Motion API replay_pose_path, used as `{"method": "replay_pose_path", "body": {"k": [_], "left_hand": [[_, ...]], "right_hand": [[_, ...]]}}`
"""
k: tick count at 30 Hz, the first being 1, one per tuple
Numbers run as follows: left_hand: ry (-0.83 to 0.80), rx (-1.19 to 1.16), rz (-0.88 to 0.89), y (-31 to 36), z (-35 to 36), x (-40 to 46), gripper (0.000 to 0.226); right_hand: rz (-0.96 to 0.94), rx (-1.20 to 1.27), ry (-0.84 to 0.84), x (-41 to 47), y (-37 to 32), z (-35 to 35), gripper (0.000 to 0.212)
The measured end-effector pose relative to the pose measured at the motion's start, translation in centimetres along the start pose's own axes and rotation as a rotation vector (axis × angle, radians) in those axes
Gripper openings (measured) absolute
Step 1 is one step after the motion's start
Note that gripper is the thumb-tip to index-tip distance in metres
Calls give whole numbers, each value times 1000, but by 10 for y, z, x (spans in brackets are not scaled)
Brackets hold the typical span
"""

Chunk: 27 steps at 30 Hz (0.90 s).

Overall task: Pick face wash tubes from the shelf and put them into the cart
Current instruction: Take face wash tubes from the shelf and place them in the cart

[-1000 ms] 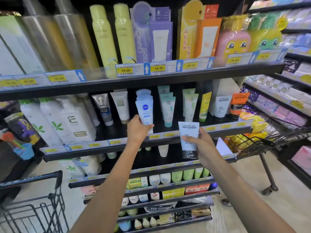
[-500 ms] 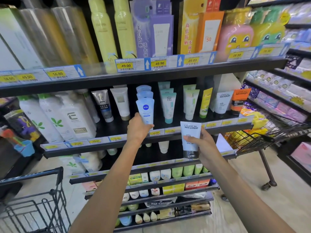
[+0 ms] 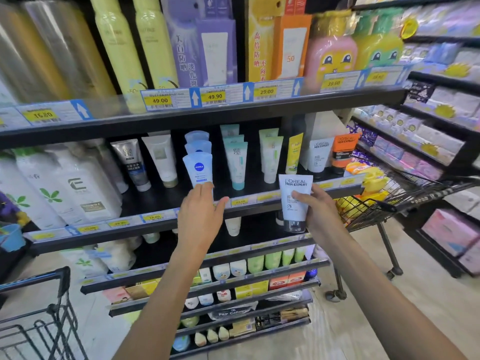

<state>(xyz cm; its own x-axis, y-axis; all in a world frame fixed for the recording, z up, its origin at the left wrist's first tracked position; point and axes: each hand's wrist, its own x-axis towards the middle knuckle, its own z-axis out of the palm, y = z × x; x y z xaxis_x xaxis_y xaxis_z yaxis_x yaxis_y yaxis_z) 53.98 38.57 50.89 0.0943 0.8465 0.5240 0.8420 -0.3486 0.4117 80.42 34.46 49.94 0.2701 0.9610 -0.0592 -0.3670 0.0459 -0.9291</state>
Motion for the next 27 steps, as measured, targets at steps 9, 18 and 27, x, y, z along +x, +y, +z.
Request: {"method": "replay_pose_path", "body": {"k": [9, 18, 27], "left_hand": [[-426, 32, 166, 64, 61, 35, 54], [-455, 242, 157, 68, 86, 48, 32], [-436, 277, 127, 70, 87, 48, 32]], "right_hand": [[-205, -206, 36, 37, -72, -35, 41], [-285, -482, 66, 90, -113, -71, 36], [-280, -717, -62, 126, -117, -100, 29]]}}
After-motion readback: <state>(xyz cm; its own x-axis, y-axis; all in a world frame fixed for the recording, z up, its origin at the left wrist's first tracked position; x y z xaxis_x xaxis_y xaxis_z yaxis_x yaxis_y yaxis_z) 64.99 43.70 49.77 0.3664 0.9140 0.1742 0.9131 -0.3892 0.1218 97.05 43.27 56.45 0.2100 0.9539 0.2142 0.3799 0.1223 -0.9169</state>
